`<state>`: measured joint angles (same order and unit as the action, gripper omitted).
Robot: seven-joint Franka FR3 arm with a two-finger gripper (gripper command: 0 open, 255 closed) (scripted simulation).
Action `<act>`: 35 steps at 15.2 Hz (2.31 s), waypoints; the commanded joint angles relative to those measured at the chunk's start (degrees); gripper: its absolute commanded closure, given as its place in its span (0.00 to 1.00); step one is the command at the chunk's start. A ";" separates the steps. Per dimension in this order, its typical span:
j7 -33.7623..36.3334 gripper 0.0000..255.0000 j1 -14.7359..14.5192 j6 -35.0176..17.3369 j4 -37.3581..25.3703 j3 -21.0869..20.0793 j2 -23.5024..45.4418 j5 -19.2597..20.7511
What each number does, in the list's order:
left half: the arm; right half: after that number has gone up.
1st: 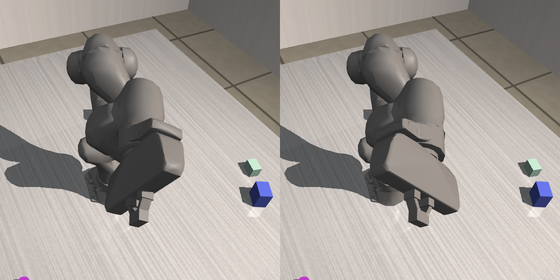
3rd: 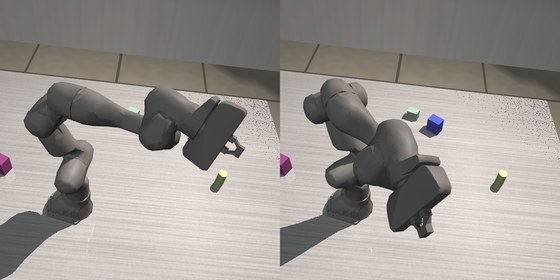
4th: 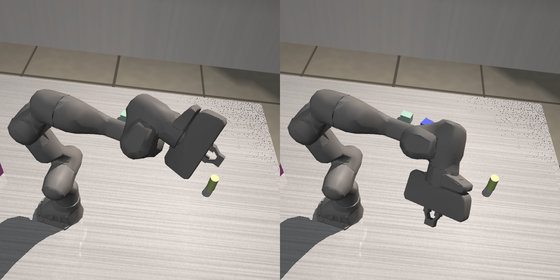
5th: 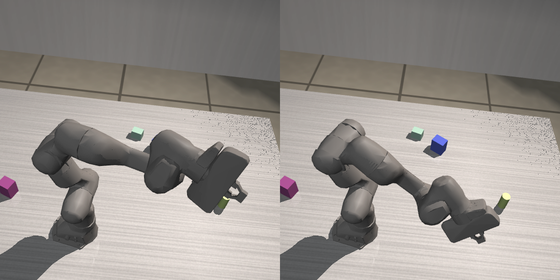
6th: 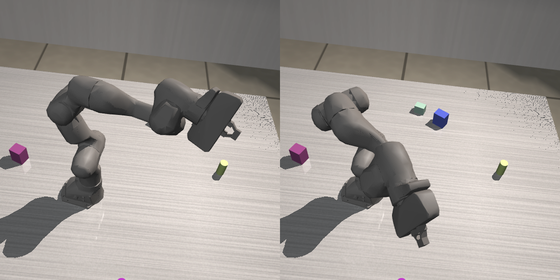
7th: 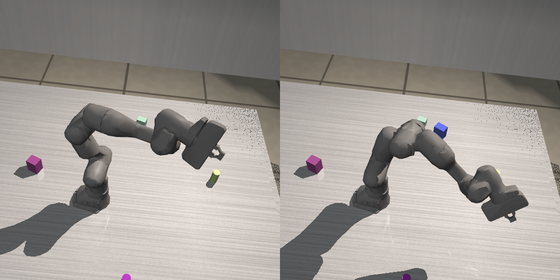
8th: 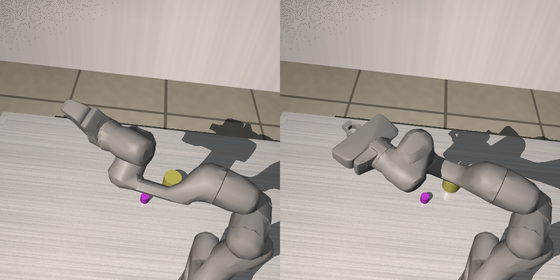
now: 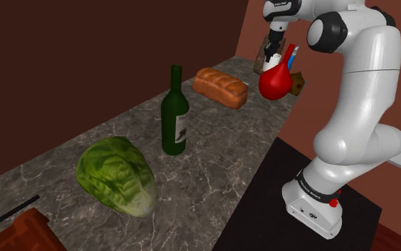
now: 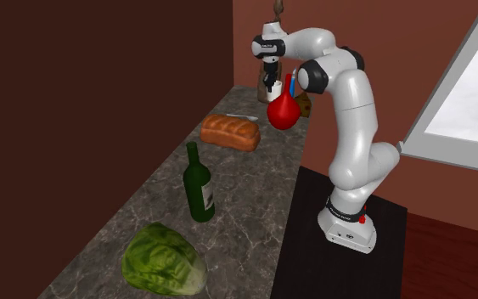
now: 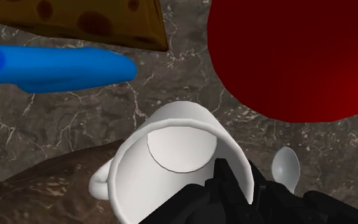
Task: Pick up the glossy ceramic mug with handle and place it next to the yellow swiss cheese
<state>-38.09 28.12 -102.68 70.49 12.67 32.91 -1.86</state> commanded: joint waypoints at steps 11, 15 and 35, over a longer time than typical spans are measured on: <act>0.34 1.00 -0.21 -8.49 7.18 -0.19 1.51 -0.18; 0.35 1.00 -0.21 -9.07 7.58 -0.22 1.68 -0.20; 0.53 0.00 -0.34 -2.53 2.34 -0.11 0.38 0.06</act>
<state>-37.56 27.78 -105.25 72.86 12.56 33.28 -1.80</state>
